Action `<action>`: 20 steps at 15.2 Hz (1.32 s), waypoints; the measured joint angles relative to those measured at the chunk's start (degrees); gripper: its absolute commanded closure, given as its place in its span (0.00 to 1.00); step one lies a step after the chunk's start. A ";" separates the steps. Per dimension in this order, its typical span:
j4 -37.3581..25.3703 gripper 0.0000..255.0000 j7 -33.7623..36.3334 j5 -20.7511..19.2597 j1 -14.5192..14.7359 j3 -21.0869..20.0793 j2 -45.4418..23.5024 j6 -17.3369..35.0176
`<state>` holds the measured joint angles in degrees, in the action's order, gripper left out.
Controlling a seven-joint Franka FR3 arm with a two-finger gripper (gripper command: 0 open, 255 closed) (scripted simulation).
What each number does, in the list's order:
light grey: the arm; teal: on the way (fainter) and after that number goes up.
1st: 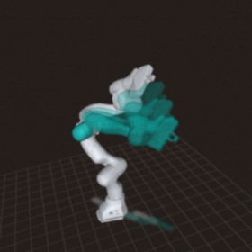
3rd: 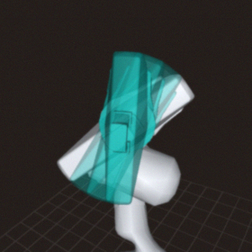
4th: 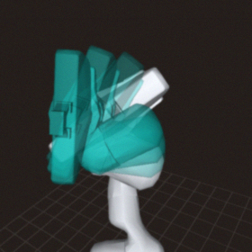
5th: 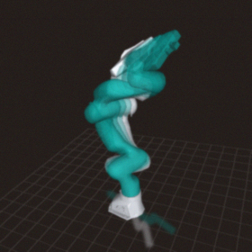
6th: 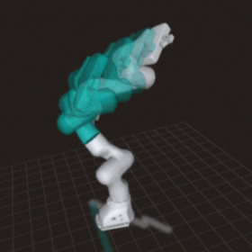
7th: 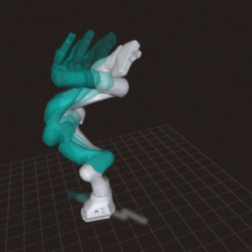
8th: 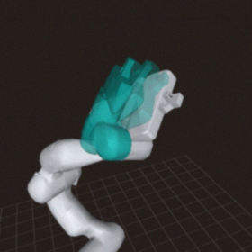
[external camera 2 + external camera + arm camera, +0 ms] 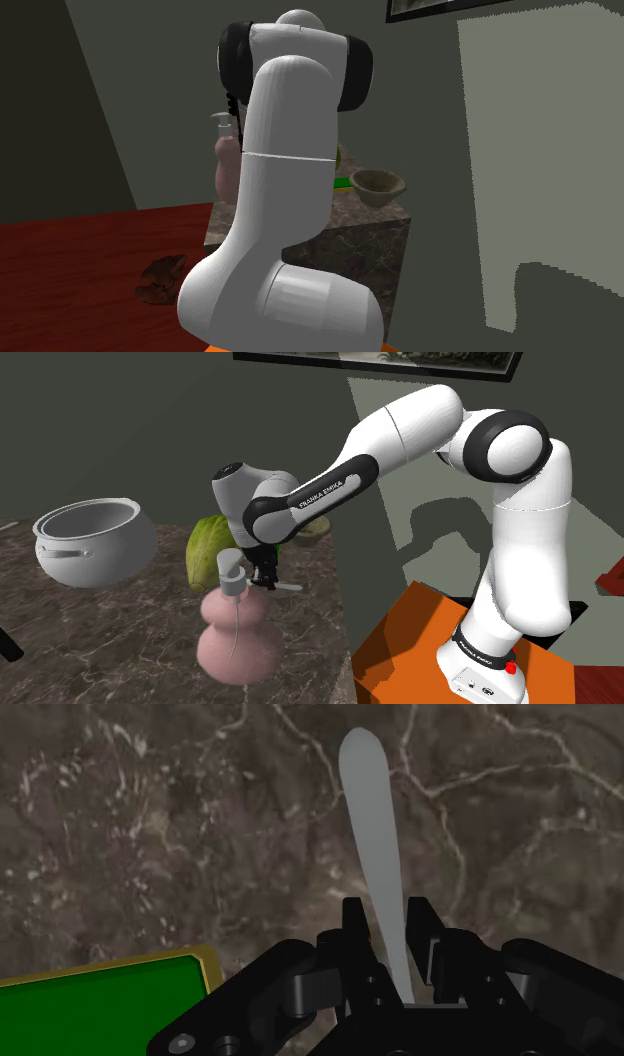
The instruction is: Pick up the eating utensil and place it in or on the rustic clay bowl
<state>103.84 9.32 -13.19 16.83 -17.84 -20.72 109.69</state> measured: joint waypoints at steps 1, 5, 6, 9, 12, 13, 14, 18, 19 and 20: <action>0.00 1.00 0.00 0.00 0.00 0.00 0.00 0.00; 0.00 1.00 0.00 0.00 0.00 0.00 0.00 0.00; -0.10 1.00 -0.08 0.07 -0.03 -0.02 0.18 -0.27; -0.95 1.00 -0.39 0.43 -0.04 -0.17 0.98 -1.83; -2.03 1.00 -0.93 0.77 -0.19 -0.24 1.78 -3.61; -2.72 1.00 -1.04 0.88 -0.16 -0.28 1.95 -4.45; -2.91 1.00 -1.13 1.06 -0.16 -0.36 2.40 -5.07; -4.33 1.00 -1.59 1.54 -0.19 -0.54 3.59 -7.58; -4.98 1.00 -1.81 1.64 -0.23 -0.55 3.83 -8.44; -5.51 1.00 -1.86 1.73 -0.19 -0.59 3.98 -9.10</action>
<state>98.33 7.46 -11.46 16.64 -18.43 -16.74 100.59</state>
